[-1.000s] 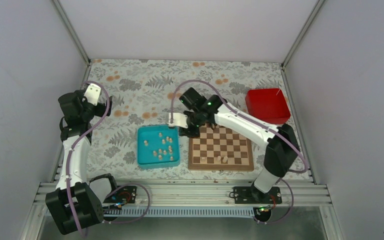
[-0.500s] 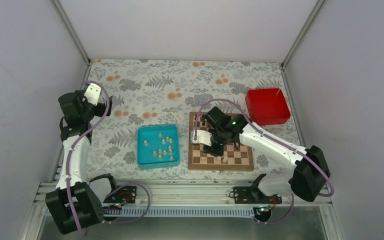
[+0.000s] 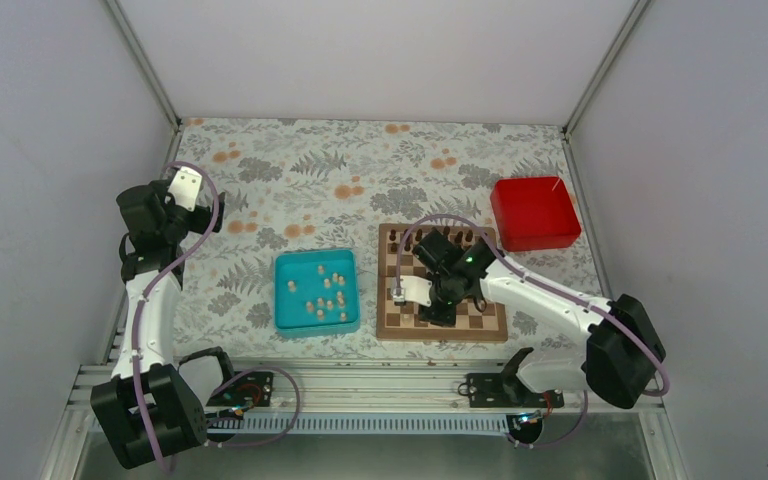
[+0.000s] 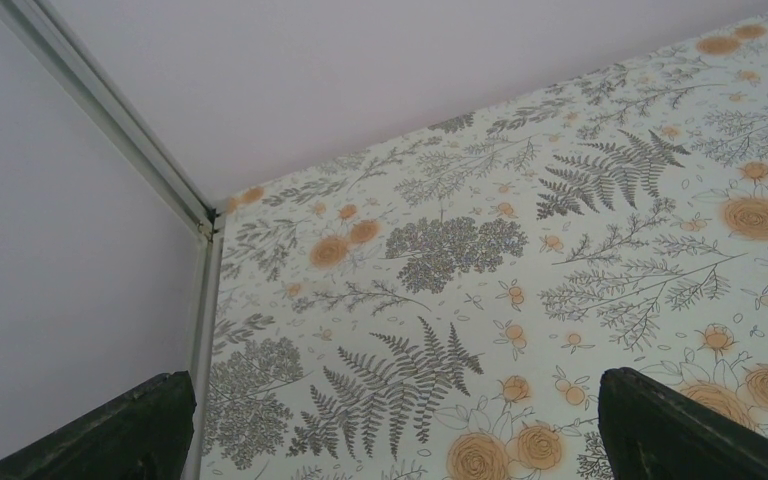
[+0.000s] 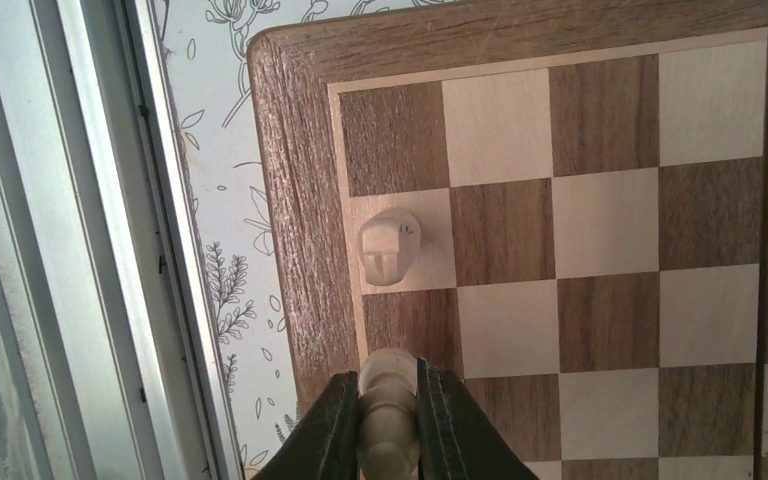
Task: Set up the chess pieces on the board
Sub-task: Place the chess piece on the chessboard.
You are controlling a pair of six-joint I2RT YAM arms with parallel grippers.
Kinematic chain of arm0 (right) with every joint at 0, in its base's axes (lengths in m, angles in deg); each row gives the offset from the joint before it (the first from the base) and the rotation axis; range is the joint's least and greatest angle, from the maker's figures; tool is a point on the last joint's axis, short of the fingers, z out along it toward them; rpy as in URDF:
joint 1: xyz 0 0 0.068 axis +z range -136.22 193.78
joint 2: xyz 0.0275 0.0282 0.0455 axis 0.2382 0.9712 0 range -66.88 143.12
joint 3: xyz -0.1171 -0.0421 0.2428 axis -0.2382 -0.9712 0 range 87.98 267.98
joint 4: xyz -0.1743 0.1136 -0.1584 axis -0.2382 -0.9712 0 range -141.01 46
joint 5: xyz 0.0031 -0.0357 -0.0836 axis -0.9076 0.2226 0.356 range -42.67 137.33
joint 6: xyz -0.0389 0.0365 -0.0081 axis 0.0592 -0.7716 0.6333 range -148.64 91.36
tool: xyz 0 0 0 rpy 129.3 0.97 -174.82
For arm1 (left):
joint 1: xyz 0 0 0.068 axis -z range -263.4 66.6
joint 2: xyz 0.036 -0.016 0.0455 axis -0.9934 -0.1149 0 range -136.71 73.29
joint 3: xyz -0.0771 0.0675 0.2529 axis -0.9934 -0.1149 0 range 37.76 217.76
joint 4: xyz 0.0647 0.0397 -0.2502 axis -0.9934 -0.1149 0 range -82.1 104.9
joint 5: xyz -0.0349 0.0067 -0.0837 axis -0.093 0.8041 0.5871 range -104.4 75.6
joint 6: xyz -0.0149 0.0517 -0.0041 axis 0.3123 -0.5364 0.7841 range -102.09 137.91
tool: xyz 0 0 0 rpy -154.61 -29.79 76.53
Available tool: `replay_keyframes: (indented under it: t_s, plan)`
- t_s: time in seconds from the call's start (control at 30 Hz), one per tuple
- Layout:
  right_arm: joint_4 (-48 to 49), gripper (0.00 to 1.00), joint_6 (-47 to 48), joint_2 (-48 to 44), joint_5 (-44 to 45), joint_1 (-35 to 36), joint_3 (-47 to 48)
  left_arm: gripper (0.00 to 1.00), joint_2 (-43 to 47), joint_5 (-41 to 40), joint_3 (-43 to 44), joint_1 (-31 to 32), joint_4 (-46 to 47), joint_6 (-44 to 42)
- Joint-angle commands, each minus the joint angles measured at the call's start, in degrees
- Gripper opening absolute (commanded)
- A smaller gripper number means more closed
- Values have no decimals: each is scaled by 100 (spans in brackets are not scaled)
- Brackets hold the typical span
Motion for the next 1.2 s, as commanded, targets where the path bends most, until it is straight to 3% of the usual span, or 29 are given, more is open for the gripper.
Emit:
replay_keyframes:
  t_s: [0.0,1.0,1.17]
  plan:
    - [301,6,-50,49,57,-56,-91,100,-1,15,58,-31,7,30]
    - [526,7,50,474,41,-54,-290,100,-67,41,28,-31,23,13]
    - [530,14,53,424,85,-52,-284,100,-78,41,27,-31,22,13]
